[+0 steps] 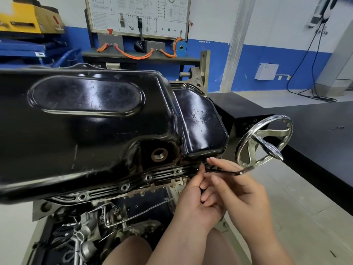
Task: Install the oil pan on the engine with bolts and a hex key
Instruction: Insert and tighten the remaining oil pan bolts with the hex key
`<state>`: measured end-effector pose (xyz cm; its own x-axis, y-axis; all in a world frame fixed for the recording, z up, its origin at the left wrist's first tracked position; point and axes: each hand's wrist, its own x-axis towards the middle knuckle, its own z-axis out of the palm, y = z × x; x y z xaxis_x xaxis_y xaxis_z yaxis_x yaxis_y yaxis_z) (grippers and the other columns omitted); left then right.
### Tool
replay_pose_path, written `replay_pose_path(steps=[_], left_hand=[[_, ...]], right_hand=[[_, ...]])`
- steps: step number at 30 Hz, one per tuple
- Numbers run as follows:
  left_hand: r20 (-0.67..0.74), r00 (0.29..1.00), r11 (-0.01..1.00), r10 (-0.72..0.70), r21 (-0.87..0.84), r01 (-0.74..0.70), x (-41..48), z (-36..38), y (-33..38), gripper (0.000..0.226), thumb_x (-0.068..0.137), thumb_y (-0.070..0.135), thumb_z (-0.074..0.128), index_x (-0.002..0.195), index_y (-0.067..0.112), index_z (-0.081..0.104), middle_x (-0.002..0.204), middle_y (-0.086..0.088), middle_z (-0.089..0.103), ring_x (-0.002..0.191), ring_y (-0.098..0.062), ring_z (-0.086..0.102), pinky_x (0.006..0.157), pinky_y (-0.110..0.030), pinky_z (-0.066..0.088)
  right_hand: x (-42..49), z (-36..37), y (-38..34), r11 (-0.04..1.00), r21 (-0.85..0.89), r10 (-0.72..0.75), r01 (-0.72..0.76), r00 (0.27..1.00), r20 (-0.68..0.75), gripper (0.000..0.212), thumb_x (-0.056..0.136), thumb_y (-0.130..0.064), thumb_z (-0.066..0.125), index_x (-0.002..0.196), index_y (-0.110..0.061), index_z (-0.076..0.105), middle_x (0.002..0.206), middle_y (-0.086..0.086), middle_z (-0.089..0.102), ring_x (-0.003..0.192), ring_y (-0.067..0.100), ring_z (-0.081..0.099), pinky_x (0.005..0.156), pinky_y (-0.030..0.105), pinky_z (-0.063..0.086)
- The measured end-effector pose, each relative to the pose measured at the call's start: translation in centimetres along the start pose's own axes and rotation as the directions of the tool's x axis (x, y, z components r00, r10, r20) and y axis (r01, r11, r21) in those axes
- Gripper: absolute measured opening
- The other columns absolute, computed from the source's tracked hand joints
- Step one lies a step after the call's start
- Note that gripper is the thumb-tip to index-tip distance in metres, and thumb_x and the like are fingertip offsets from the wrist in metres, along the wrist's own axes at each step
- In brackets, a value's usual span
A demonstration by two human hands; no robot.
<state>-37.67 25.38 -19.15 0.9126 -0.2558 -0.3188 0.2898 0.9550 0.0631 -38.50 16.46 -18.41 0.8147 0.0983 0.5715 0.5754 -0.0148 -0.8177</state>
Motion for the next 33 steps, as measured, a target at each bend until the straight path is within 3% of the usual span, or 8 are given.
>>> replay_pose_path(steps=[4, 11, 13, 16, 22, 27, 30, 33], left_hand=[[0.022, 1.000, 0.999, 0.006, 0.042, -0.007, -0.2, -0.2, -0.4, 0.026, 0.073, 0.021, 0.063, 0.052, 0.006, 0.058, 0.041, 0.005, 0.037, 0.023, -0.003, 0.024, 0.024, -0.012, 0.013], [0.089, 0.996, 0.999, -0.031, 0.045, 0.027, -0.6, -0.1, -0.3, 0.024, 0.077, 0.016, 0.058, 0.055, 0.007, 0.056, 0.040, 0.005, 0.036, 0.022, -0.003, 0.025, 0.023, -0.011, 0.013], [0.089, 0.996, 0.999, -0.008, 0.036, 0.005, -0.6, 0.0, -0.4, 0.027, 0.077, 0.017, 0.057, 0.052, 0.008, 0.054, 0.039, 0.005, 0.035, 0.021, -0.004, 0.025, 0.023, -0.011, 0.013], [0.084, 0.996, 0.999, 0.011, 0.040, -0.014, -0.5, 0.3, -0.6, 0.024, 0.076, 0.020, 0.059, 0.056, 0.007, 0.060, 0.038, 0.005, 0.033, 0.022, -0.003, 0.024, 0.023, -0.011, 0.014], [0.087, 0.996, 0.999, 0.000, 0.041, -0.003, -0.5, 0.2, -0.7, 0.029, 0.075, 0.025, 0.062, 0.054, 0.009, 0.050, 0.038, 0.005, 0.031, 0.022, -0.004, 0.025, 0.022, -0.012, 0.015], [0.112, 0.993, 0.999, -0.039, 0.026, 0.036, -0.9, 0.0, -0.2, 0.015, 0.076, 0.016, 0.059, 0.072, 0.003, 0.066, 0.040, 0.004, 0.035, 0.022, -0.004, 0.026, 0.022, -0.012, 0.015], [0.100, 0.995, 0.999, -0.028, 0.025, 0.026, -1.0, 0.2, -0.1, 0.014, 0.075, 0.013, 0.058, 0.066, 0.003, 0.062, 0.039, 0.005, 0.035, 0.021, -0.004, 0.026, 0.022, -0.011, 0.015], [0.073, 0.996, 0.997, -0.046, 0.067, 0.041, -0.9, 0.4, -0.2, 0.029, 0.080, 0.018, 0.058, 0.054, 0.008, 0.052, 0.037, 0.004, 0.032, 0.021, -0.004, 0.026, 0.023, -0.012, 0.015]], right_hand=[[0.0, 0.0, 0.3, 0.995, -0.085, 0.042, -0.053, 0.992, -0.121, 0.038, 0.082, 0.002, 0.066, 0.089, -0.035, 0.074, 0.086, -0.009, 0.075, 0.081, 0.009, 0.071, 0.075, 0.019, 0.054], [0.4, 0.9, 0.4, 0.996, -0.088, 0.008, -0.027, 0.978, -0.207, 0.038, 0.075, 0.004, 0.072, 0.075, -0.034, 0.072, 0.071, -0.016, 0.070, 0.066, -0.003, 0.066, 0.059, 0.005, 0.046], [0.4, 0.9, 0.4, 0.995, -0.102, -0.006, -0.011, 0.985, -0.170, 0.041, 0.077, 0.007, 0.070, 0.079, -0.035, 0.072, 0.078, -0.016, 0.070, 0.070, -0.001, 0.066, 0.062, 0.007, 0.048], [0.1, 0.4, 0.3, 0.989, -0.144, -0.031, 0.017, 0.995, -0.095, 0.045, 0.084, 0.002, 0.064, 0.099, -0.039, 0.069, 0.098, -0.013, 0.071, 0.094, 0.006, 0.066, 0.081, 0.013, 0.048], [0.1, 0.1, 0.2, 0.992, -0.124, -0.011, -0.001, 0.995, -0.096, 0.045, 0.081, 0.007, 0.066, 0.086, -0.037, 0.072, 0.077, -0.009, 0.070, 0.066, 0.004, 0.067, 0.061, 0.009, 0.049], [0.4, 0.8, 1.0, 0.991, -0.123, 0.023, -0.047, 0.982, -0.190, 0.036, 0.072, 0.003, 0.075, 0.071, -0.032, 0.068, 0.079, -0.006, 0.069, 0.076, 0.010, 0.065, 0.070, 0.019, 0.049], [0.3, 0.9, 0.9, 0.991, -0.127, 0.022, -0.044, 0.986, -0.167, 0.039, 0.075, 0.008, 0.071, 0.077, -0.030, 0.066, 0.087, -0.006, 0.067, 0.084, 0.015, 0.065, 0.076, 0.034, 0.052], [0.1, 0.6, 0.5, 0.988, -0.156, -0.030, 0.015, 0.995, -0.097, 0.043, 0.082, 0.008, 0.065, 0.092, -0.034, 0.070, 0.098, -0.009, 0.066, 0.090, 0.012, 0.065, 0.078, 0.021, 0.051]])
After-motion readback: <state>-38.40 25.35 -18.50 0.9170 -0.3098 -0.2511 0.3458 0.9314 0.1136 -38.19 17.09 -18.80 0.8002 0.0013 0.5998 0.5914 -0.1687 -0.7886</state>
